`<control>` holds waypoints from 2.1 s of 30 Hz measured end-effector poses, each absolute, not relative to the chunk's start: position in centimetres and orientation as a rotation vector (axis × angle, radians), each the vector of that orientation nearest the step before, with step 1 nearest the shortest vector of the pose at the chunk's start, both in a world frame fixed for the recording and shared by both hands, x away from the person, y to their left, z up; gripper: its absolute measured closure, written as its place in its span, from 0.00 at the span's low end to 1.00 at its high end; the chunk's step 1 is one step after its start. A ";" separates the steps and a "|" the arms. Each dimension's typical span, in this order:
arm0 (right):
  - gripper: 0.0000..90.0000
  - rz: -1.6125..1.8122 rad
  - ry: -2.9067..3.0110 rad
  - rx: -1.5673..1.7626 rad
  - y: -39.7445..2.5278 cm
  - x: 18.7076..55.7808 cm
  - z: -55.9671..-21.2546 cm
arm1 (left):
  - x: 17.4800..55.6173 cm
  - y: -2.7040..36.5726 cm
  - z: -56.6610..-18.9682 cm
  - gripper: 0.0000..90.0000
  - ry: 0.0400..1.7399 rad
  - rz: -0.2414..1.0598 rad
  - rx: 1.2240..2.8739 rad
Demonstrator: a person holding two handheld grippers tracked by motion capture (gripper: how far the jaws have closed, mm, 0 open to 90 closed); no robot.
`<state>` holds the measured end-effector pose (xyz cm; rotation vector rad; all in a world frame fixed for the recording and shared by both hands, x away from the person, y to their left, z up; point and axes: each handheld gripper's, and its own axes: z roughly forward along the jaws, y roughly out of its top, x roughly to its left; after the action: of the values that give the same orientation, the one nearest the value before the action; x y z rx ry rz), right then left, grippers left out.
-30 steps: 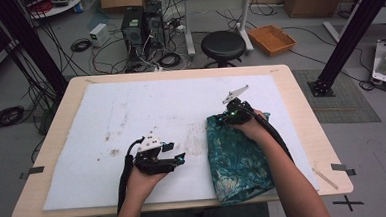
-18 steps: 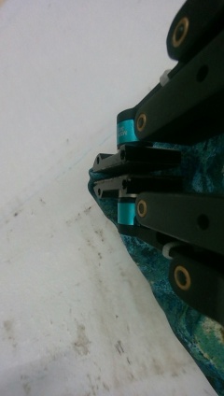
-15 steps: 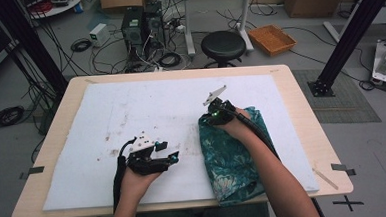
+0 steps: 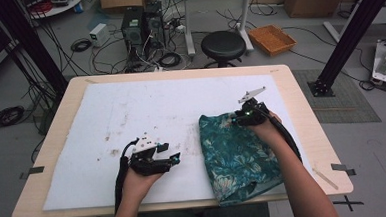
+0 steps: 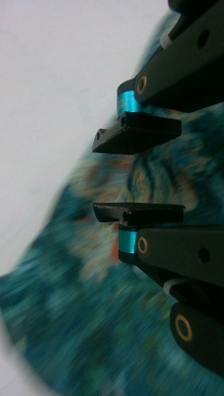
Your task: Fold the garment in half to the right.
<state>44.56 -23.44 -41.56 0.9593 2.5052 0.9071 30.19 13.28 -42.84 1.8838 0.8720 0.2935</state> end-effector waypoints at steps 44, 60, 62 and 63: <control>0.96 1.072 2.487 1.004 -31.1 29.1 -44.6 | 30.1 12.8 -43.2 0.45 0.870 0.289 1.913; 0.80 1.088 2.411 1.073 -34.2 28.0 -44.6 | 30.2 13.1 -43.2 0.45 0.879 0.293 1.910; 0.67 1.099 2.391 1.066 -34.1 27.8 -44.4 | 30.2 13.2 -43.2 0.45 0.883 0.298 1.905; 0.62 1.114 2.376 1.065 -34.0 27.8 -44.2 | 30.2 13.3 -43.2 0.45 0.882 0.296 1.904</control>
<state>27.79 -34.00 -44.17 1.0655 2.3758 1.1138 30.16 13.26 -43.17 1.9043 0.8824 0.2959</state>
